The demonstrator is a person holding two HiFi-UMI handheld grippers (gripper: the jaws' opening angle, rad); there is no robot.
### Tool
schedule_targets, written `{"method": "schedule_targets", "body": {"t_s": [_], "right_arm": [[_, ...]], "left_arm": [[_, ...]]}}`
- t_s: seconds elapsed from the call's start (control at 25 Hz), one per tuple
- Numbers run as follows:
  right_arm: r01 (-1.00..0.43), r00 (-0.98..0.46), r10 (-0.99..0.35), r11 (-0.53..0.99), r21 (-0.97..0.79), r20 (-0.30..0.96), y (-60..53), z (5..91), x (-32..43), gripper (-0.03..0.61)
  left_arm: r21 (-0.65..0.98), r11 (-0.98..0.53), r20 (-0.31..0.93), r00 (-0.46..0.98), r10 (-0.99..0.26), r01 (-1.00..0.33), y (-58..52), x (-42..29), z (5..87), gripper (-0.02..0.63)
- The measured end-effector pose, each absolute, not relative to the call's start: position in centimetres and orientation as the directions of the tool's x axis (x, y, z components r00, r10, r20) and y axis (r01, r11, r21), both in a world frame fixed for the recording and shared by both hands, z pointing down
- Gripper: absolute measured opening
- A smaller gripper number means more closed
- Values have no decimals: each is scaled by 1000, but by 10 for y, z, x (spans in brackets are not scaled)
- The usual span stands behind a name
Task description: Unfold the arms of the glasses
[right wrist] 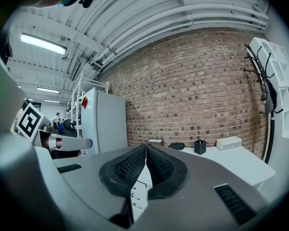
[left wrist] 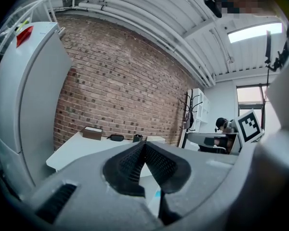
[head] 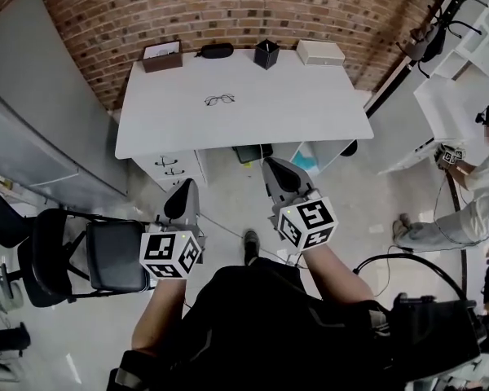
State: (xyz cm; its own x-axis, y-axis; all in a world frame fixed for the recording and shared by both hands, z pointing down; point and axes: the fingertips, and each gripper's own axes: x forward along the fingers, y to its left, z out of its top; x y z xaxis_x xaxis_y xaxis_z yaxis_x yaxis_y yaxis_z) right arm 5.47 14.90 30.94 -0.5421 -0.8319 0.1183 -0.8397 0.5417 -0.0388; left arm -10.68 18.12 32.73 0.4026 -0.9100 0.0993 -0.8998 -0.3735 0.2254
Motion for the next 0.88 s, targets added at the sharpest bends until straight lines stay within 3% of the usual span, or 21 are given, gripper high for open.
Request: {"method": "schedule_targets", "body": {"t_s": [0.88], "right_arm": [[-766,-642,-752,636,-88,153,-6,324,135,9]], "left_arm": [[182,-274,231,311,-922,-944,21,-37,337,8]]}}
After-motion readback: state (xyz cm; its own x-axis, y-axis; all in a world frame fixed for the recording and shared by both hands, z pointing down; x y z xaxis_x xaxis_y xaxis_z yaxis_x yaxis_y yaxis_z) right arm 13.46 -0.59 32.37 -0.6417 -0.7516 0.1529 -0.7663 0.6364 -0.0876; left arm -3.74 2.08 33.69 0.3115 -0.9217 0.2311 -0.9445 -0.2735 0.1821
